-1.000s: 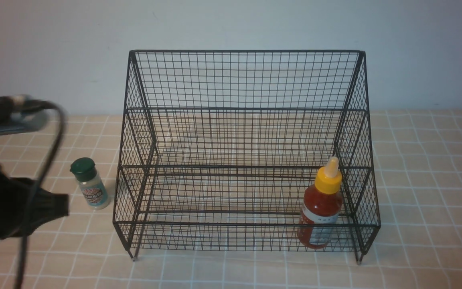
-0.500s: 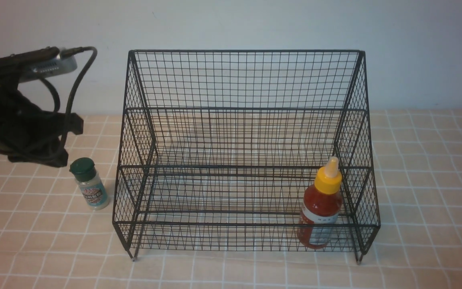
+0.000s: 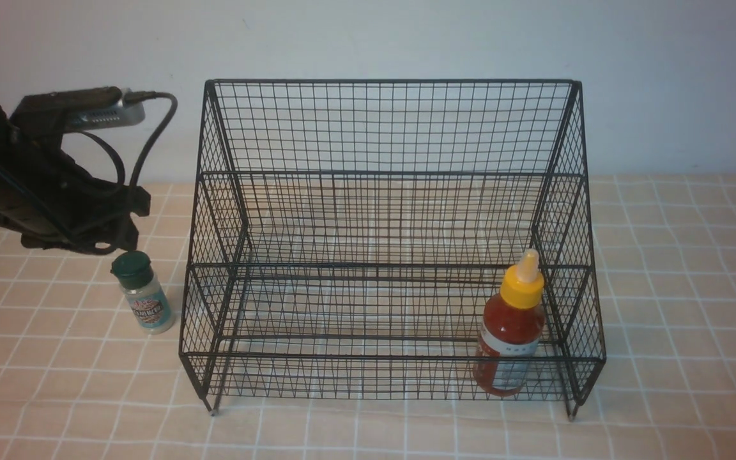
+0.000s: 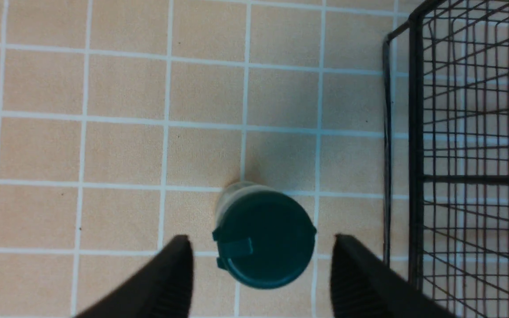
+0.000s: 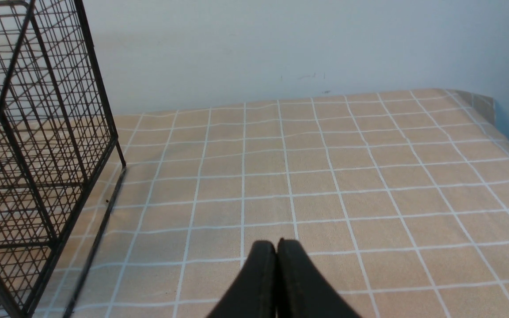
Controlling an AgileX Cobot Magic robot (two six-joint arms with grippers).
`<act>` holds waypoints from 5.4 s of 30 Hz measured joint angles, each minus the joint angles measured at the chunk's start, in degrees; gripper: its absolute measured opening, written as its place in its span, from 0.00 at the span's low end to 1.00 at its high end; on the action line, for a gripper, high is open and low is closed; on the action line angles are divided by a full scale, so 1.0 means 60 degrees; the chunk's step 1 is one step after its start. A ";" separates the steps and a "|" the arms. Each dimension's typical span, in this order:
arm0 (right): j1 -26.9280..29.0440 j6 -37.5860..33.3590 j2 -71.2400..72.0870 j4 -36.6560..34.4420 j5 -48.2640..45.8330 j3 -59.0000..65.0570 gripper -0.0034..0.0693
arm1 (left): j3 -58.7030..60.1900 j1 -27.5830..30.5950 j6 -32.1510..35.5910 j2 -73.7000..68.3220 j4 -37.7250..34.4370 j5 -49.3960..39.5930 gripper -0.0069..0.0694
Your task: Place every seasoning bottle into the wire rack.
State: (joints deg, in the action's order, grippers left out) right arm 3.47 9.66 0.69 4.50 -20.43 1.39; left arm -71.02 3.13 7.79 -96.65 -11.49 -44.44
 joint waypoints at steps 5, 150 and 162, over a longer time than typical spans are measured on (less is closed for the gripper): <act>0.0000 0.0000 0.0000 0.0000 0.0000 0.0000 0.03 | 0.0000 0.0000 0.0008 -0.0605 -0.0059 0.0219 0.88; 0.0000 -0.0154 0.0000 -0.0006 -0.0003 0.0000 0.03 | 0.2558 -0.5372 -0.2853 0.8784 0.2553 -0.0206 0.10; 0.0000 -0.0154 0.0000 -0.0006 -0.0003 0.0000 0.03 | 0.2952 -0.5372 -0.2853 1.2047 0.2561 -0.0050 0.08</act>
State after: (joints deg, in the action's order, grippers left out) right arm 3.47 8.74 0.69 4.47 -20.45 1.39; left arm -53.30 -29.10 -9.33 -24.37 3.87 -44.74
